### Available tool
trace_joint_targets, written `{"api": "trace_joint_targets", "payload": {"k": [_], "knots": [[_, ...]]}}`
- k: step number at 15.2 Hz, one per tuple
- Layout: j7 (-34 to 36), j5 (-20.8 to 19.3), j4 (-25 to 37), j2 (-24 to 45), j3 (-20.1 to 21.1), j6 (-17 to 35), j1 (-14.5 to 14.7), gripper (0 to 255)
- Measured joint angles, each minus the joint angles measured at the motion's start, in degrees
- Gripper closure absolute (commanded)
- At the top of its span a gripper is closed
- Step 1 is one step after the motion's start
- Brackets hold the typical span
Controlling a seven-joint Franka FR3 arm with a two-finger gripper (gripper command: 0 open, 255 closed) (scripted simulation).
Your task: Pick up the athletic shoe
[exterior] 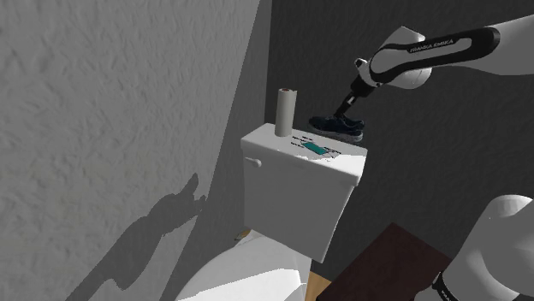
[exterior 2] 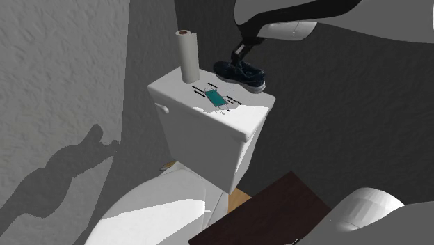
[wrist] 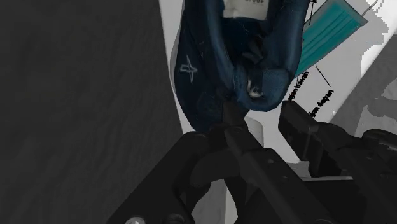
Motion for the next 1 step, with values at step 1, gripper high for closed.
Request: {"api": "trace_joint_targets", "payload": {"k": [1], "knots": [[0.1,-0.1,0.3,-0.2,0.1,-0.5,-0.1,255]]}}
